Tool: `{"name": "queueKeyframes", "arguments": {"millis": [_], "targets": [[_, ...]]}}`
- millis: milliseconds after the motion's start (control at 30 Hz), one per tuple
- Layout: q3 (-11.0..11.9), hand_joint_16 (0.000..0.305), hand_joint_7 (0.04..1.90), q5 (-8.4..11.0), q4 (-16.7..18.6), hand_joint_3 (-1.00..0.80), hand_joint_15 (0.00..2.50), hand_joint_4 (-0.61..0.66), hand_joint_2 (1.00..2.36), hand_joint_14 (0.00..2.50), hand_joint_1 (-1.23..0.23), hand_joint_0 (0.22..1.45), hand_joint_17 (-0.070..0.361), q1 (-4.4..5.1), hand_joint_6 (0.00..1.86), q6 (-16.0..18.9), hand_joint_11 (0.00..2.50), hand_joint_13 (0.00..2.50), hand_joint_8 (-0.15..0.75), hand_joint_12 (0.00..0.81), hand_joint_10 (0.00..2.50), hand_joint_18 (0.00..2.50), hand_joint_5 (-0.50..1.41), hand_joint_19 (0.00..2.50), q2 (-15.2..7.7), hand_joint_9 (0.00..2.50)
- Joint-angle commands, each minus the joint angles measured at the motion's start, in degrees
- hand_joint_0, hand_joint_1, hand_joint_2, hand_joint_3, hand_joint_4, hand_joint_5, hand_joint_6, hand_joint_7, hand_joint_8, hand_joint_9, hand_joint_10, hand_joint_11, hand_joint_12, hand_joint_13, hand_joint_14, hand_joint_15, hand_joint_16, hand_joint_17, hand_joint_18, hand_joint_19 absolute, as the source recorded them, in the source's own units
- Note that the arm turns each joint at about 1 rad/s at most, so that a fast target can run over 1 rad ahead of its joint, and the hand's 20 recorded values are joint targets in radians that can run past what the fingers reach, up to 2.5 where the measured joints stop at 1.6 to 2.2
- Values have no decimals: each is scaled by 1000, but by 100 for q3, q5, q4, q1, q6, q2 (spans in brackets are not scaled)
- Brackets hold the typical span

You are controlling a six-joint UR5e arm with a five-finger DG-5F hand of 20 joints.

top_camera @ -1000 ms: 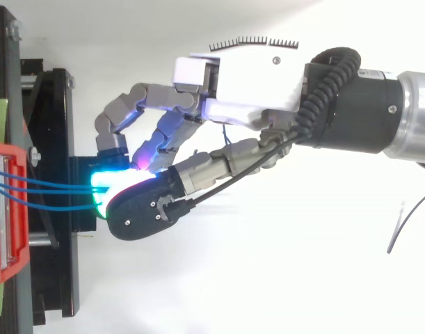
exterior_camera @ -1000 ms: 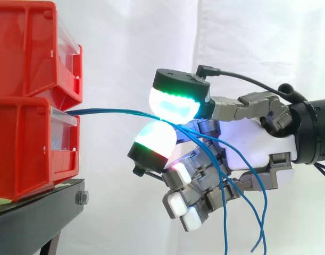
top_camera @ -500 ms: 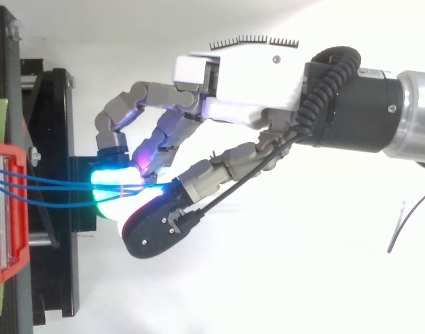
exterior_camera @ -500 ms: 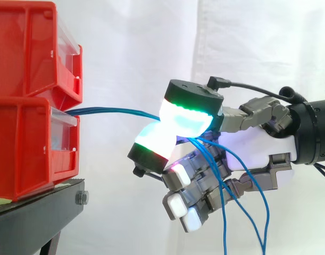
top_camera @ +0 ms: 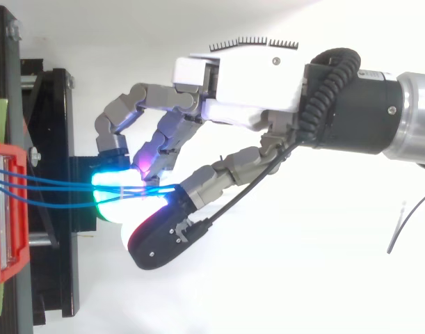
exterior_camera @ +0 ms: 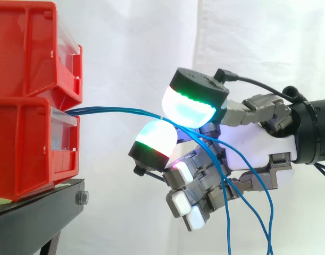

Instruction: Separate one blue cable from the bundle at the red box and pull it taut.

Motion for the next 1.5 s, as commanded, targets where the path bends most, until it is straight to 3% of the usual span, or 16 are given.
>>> {"name": "queueKeyframes", "arguments": {"millis": [0,33,267,533,933,1467], "targets": [[3,51,1070,4,0,-500,705,86,1000,26,-702,488,114,-7,906,1,984,947,318,406,23,785,-175,715,2,1029],[-6,50,1049,4,0,-500,708,84,1000,24,-572,500,113,-7,903,1,975,949,323,400,23,789,-173,725,2,1043],[3,45,1102,-5,0,-500,716,75,1000,27,-481,592,102,2,876,1,978,964,300,379,24,777,-165,742,-7,1060],[12,46,1266,-5,0,-302,721,22,1017,27,-788,676,103,2,891,1,1014,953,301,386,26,773,-172,745,2,1018],[12,43,1317,-14,0,-500,722,-124,1000,28,-884,815,98,2,928,1,1018,945,282,361,25,759,-178,715,2,1011],[12,41,1243,-22,-17,-500,750,10,1000,29,-1005,675,92,2,924,-105,1087,972,283,358,27,780,-158,705,-7,1090]]}}
